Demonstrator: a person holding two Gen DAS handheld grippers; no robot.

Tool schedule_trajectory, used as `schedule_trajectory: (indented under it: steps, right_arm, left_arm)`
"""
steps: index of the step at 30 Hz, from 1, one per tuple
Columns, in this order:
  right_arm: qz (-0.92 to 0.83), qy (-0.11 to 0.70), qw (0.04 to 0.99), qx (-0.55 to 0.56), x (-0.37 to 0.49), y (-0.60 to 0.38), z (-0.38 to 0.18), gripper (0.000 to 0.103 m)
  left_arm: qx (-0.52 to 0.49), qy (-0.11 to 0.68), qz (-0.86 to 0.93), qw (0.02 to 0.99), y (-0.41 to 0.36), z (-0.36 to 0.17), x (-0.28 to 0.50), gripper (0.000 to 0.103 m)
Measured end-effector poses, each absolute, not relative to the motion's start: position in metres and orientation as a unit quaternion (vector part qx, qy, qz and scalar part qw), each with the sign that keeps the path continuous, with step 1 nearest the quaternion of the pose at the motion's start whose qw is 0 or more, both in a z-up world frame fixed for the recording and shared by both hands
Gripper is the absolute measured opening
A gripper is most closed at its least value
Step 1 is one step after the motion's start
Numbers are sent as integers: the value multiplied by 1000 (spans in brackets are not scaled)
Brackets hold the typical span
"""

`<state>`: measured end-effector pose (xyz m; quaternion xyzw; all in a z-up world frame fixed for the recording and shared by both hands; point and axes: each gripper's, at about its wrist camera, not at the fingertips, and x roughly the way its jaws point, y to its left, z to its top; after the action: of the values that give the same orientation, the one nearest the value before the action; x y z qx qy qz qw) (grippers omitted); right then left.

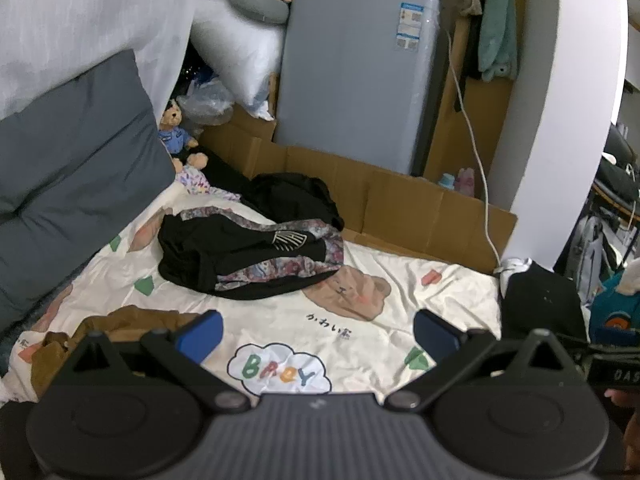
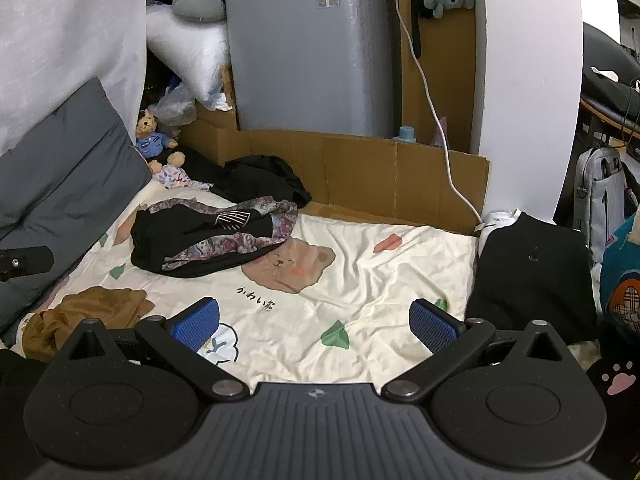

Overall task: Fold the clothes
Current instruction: 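Move both grippers toward the black garment with floral lining on the bed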

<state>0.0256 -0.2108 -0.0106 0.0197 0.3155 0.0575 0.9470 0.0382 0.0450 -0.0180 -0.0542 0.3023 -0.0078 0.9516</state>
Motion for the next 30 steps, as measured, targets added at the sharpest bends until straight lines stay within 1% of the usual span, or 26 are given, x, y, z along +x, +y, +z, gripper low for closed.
schedule_trajectory:
  steps: [6, 12, 16, 30]
  right_arm:
    - [53, 318, 947, 13, 34, -209, -14, 103]
    - [49, 329, 942, 29, 51, -206, -24, 103]
    - [49, 337, 939, 39, 61, -206, -30, 103]
    - [65, 354, 930, 76, 94, -195, -43, 103]
  left_arm:
    - [-54, 312, -4, 949, 52, -30, 52, 102]
    - [-65, 339, -5, 939, 67, -40, 72, 102]
    - [-54, 348, 1, 936, 71, -44, 81, 102]
    - [-39, 369, 28, 928, 88, -36, 102, 102]
